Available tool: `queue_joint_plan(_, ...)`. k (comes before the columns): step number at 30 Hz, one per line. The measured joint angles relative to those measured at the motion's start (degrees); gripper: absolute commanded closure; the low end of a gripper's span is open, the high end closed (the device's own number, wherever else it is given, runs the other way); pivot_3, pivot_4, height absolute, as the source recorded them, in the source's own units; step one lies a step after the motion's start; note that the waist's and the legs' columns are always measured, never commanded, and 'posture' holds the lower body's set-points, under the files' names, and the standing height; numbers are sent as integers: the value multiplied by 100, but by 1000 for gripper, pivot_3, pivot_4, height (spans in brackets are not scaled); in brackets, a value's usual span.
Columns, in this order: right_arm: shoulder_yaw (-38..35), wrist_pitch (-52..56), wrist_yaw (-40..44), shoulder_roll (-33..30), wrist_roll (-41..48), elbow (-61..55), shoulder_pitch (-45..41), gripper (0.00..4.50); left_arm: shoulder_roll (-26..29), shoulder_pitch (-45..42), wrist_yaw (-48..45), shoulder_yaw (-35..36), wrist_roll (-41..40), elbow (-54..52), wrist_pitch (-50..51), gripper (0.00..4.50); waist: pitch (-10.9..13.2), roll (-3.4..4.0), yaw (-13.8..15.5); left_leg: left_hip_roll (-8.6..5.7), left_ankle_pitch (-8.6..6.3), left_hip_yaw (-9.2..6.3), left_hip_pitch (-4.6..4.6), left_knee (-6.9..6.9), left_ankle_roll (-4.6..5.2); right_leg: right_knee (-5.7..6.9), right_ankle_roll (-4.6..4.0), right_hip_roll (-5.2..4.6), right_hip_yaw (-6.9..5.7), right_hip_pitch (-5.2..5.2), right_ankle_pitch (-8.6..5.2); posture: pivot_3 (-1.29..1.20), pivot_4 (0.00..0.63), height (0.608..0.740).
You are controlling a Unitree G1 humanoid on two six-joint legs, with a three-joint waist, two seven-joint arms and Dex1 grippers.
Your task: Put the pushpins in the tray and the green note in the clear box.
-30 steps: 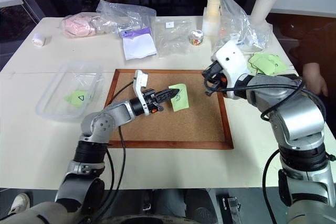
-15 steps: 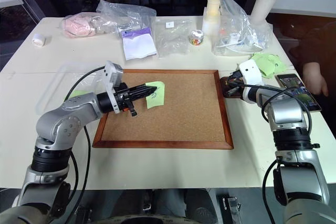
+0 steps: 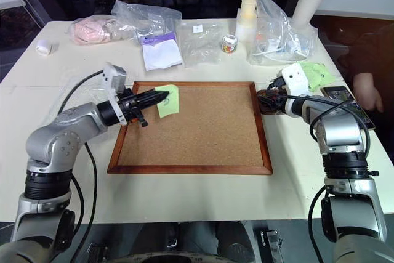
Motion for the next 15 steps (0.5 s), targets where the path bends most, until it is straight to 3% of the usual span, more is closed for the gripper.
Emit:
queue_joint_plan(7, 85, 583, 642, -165, 722, -1962, 338, 578, 685, -291, 47, 722, 226, 958, -428, 4500, 0, 0, -7, 2, -16, -11, 0, -1, 29, 1, 0, 3, -1, -2, 0, 0, 150, 740)
queue_joint_plan(15, 344, 716, 668, -95, 877, -2259, 351, 578, 1365, -211, -103, 1031, 798, 2523, -1164, 4500, 2, -4, 19, 0, -17, 5, -4, 1, 29, 0, -1, -1, -4, -5, 0, 0, 150, 740)
